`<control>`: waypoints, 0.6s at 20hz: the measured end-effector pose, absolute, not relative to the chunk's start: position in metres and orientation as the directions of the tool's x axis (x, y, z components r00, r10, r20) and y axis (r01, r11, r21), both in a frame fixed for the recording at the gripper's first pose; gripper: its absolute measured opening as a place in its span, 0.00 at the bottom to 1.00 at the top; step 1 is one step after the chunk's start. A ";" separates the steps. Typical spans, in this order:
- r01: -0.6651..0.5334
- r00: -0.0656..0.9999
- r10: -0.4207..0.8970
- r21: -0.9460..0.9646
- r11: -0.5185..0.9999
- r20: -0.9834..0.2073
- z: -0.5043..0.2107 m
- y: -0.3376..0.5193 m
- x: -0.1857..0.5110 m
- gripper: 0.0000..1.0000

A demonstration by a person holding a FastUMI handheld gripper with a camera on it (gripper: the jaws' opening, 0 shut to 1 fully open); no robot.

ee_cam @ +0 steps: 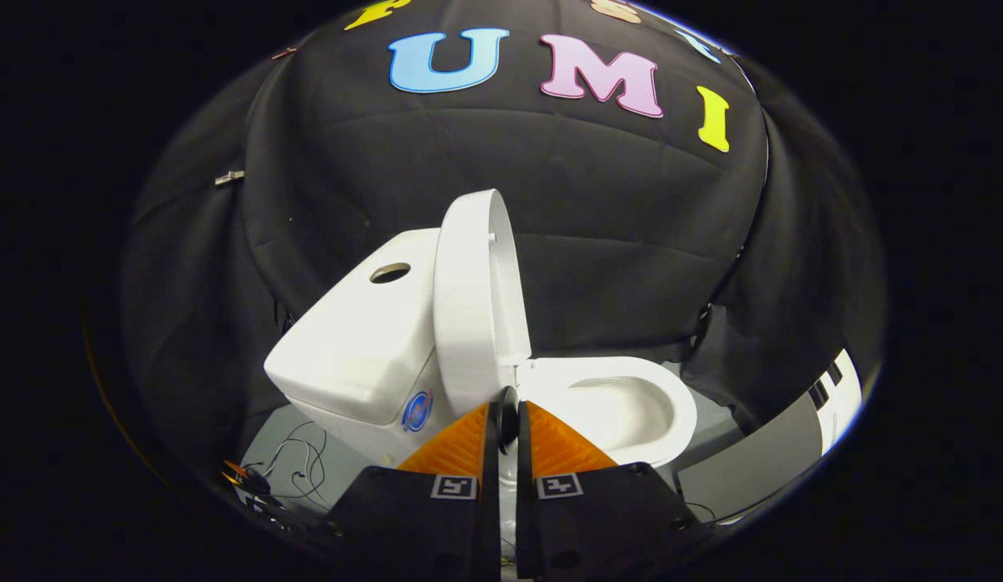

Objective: Open the toilet lid.

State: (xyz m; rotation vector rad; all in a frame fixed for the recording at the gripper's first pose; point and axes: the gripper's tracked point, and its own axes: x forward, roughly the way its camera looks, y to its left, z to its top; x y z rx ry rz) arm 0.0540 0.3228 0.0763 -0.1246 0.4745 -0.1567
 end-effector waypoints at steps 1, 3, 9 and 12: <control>0.112 0.875 -0.177 -0.168 0.979 -0.451 0.072 0.326 0.055 0.15; 0.105 0.879 -0.181 -0.190 0.976 -0.442 0.072 0.327 0.057 0.17; 0.061 0.874 -0.131 -0.161 0.985 -0.468 0.069 0.335 0.058 0.33; -0.020 0.865 -0.048 -0.129 0.991 -0.500 0.062 0.355 0.053 0.68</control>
